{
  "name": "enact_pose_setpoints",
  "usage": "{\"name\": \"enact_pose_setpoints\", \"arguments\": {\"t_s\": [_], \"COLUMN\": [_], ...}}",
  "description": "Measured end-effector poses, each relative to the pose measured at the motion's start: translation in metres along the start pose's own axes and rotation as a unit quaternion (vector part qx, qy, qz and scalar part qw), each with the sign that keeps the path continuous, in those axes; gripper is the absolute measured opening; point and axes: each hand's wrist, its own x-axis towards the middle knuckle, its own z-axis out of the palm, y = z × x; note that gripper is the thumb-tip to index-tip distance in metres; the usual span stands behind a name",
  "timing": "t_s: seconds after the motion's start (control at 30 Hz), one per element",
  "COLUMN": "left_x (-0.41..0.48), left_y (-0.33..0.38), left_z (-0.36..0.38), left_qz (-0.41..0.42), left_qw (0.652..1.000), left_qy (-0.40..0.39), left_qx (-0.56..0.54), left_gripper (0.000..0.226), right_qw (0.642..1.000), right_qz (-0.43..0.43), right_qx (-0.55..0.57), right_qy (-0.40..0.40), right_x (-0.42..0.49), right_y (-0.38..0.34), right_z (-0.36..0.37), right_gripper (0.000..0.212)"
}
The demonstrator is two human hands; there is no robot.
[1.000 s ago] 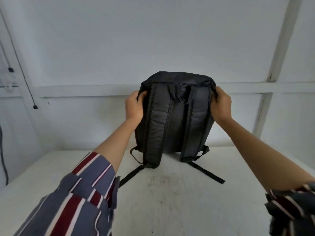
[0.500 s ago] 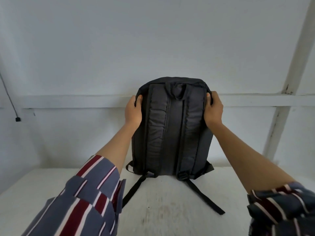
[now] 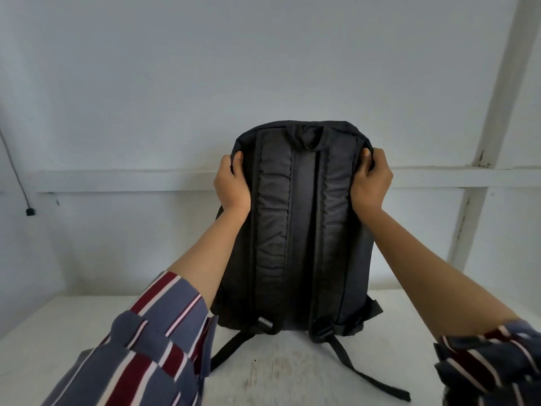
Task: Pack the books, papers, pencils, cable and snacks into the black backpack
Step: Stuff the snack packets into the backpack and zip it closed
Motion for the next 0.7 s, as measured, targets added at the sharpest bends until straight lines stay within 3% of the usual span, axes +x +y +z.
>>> {"name": "enact_pose_setpoints", "arguments": {"t_s": [0.1, 0.3, 0.47, 0.6, 0.7], "left_x": [0.005, 0.031, 0.042, 0.054, 0.064], "left_y": [-0.003, -0.025, -0.019, -0.022, -0.024], "left_z": [0.000, -0.010, -0.010, -0.007, -0.003], "left_qz": [-0.008, -0.022, -0.032, -0.089, -0.123], "left_qw": [0.998, 0.984, 0.970, 0.956, 0.946], "left_qy": [-0.052, -0.136, -0.237, -0.278, -0.299], "left_qx": [0.030, 0.110, 0.037, 0.017, 0.028], "left_gripper": [0.031, 0.024, 0.039, 0.033, 0.030], "right_qw": [1.000, 0.975, 0.960, 0.949, 0.951], "right_qz": [0.013, -0.014, 0.059, 0.101, 0.095], "right_qx": [-0.016, -0.122, -0.038, 0.003, -0.026], "right_qy": [-0.013, -0.184, -0.271, -0.297, -0.293], "right_x": [0.001, 0.027, 0.043, 0.052, 0.057], "right_y": [0.008, 0.030, 0.031, 0.034, 0.039], "right_z": [0.001, -0.002, -0.001, 0.003, 0.011], "right_gripper": [0.025, 0.022, 0.028, 0.034, 0.029]}}
